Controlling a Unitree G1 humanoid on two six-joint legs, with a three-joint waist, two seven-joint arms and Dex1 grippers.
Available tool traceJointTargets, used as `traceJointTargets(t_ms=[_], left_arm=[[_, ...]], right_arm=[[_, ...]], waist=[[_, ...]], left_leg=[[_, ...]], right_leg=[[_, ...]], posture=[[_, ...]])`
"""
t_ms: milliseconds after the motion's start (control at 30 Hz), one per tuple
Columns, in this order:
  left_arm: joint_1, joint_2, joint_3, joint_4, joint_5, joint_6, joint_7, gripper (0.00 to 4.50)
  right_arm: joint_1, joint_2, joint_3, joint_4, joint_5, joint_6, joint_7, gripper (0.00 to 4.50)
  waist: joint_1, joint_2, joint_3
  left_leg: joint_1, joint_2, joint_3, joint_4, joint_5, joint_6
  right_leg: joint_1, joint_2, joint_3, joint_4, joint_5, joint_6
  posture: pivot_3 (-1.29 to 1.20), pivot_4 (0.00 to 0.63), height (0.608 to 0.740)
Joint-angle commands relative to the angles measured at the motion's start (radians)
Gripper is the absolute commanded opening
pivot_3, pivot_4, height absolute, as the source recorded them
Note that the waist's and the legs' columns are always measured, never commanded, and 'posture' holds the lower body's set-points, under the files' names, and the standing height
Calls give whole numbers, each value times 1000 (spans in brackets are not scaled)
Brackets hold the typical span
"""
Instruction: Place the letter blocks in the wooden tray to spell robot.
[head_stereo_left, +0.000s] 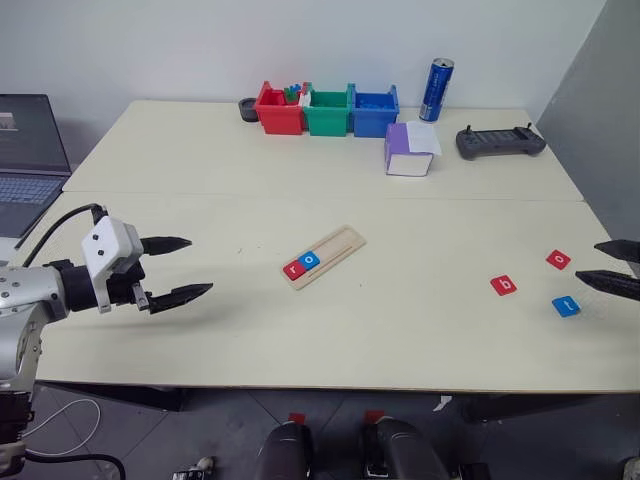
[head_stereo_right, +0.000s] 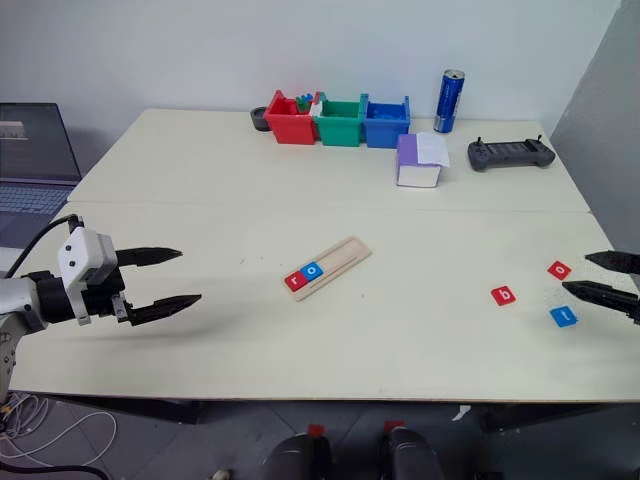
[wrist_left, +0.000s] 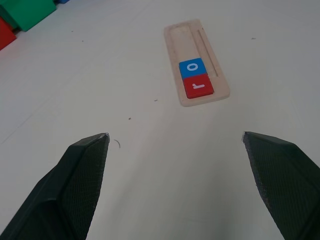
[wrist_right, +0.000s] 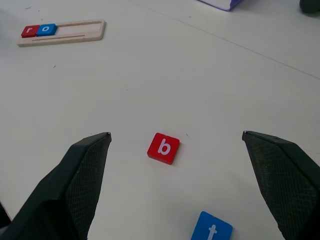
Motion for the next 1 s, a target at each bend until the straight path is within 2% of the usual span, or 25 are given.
traceJointTargets(t_ms=[33,667,800,1000], left_arm=[[11,-2,38,-43,-4,-10,15,4500],[20,0,29,-42,-7,28,20,4500],[18,-4,23,-44,-6,28,22,4500],[12,-10,16,-45,-2,26,24,4500]], right_arm=[[-38,-12,2,12,-9,-21,11,4468],[-70,2,32,18,-31,-20,21,4468],[-66,6,28,15,-37,-25,7,4468],[-64,11,40,2,-42,-33,5,4468]], waist=[[0,0,0],[-1,0,0],[0,0,0],[-4,0,0]], left_leg=[[0,0,0,0,0,0],[0,0,1,1,0,0],[4,2,14,0,0,0],[4,1,14,1,0,0]], right_leg=[[0,0,0,0,0,0],[0,0,1,2,0,0],[-5,2,13,4,0,0],[-4,2,14,4,1,0]], posture=[[0,150,740],[0,150,740],[0,150,740],[0,150,740]])
